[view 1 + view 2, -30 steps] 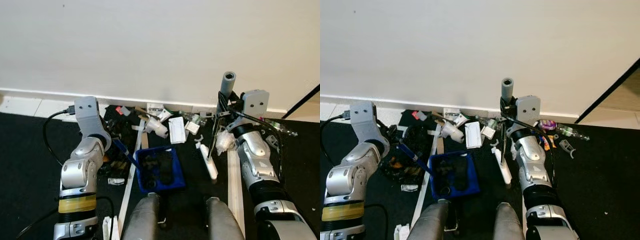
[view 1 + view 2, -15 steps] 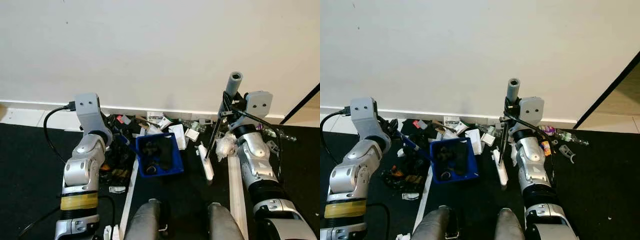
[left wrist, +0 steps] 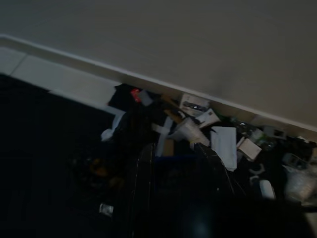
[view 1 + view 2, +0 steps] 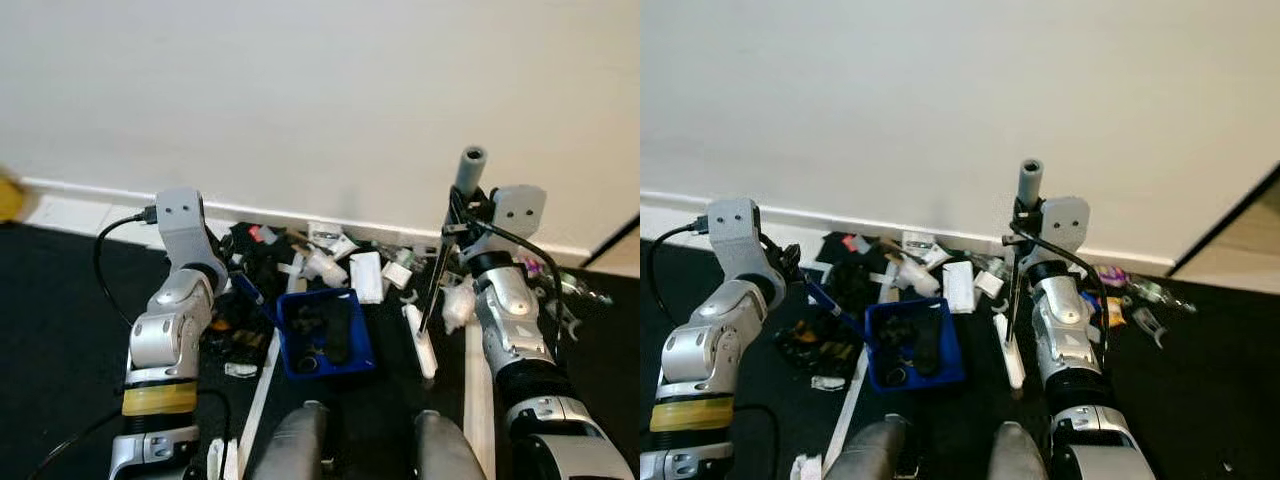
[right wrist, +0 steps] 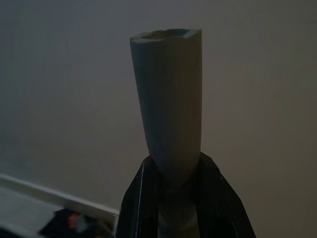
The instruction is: Sweep floor
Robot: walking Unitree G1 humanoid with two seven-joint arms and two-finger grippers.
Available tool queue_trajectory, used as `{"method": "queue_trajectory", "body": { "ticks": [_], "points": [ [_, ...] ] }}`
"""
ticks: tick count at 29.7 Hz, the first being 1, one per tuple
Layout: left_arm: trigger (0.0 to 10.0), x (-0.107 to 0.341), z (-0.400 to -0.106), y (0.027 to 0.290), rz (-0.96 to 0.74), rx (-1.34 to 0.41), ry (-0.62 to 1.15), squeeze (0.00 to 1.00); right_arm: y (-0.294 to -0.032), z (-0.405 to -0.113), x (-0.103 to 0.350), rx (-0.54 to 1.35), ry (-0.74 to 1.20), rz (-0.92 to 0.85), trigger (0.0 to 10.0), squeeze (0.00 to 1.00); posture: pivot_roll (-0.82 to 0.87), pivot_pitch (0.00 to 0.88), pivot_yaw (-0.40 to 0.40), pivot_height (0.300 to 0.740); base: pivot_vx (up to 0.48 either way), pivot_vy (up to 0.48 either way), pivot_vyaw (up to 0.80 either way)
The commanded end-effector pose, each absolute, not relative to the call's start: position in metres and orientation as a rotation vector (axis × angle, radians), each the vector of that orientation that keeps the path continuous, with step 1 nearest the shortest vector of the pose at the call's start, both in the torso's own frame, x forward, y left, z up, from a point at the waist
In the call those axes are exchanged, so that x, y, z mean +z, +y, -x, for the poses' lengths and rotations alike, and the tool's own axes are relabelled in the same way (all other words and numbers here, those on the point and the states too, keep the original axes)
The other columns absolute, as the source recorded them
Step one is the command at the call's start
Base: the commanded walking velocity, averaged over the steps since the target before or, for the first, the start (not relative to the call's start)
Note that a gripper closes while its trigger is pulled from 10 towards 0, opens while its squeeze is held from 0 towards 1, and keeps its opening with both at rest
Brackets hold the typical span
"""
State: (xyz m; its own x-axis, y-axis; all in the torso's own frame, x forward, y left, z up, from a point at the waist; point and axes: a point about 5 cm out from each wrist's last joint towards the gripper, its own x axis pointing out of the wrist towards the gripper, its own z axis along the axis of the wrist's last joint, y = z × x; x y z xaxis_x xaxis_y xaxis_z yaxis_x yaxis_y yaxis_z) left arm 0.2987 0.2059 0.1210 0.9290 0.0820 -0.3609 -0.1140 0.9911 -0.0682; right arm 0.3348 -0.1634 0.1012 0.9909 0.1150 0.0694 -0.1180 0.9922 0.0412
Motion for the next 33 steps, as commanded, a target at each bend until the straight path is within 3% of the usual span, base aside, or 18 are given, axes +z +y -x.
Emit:
{"method": "queue_trajectory", "body": {
  "ticks": [1,33],
  "points": [
    [10.0,0.136,-0.301,0.21,0.079,0.112,0.3,0.0,-0.163,-0.336,0.104,0.112,-0.093,-0.044,10.0,0.0,0.0,0.097,0.092,0.74,0.0,0.0,0.78],
    [10.0,0.148,-0.303,0.205,0.093,0.088,0.29,0.0,-0.162,-0.335,0.1,0.109,-0.085,-0.059,10.0,0.0,0.01,0.111,0.093,0.74,0.0,0.0,0.8]
  ]
}}
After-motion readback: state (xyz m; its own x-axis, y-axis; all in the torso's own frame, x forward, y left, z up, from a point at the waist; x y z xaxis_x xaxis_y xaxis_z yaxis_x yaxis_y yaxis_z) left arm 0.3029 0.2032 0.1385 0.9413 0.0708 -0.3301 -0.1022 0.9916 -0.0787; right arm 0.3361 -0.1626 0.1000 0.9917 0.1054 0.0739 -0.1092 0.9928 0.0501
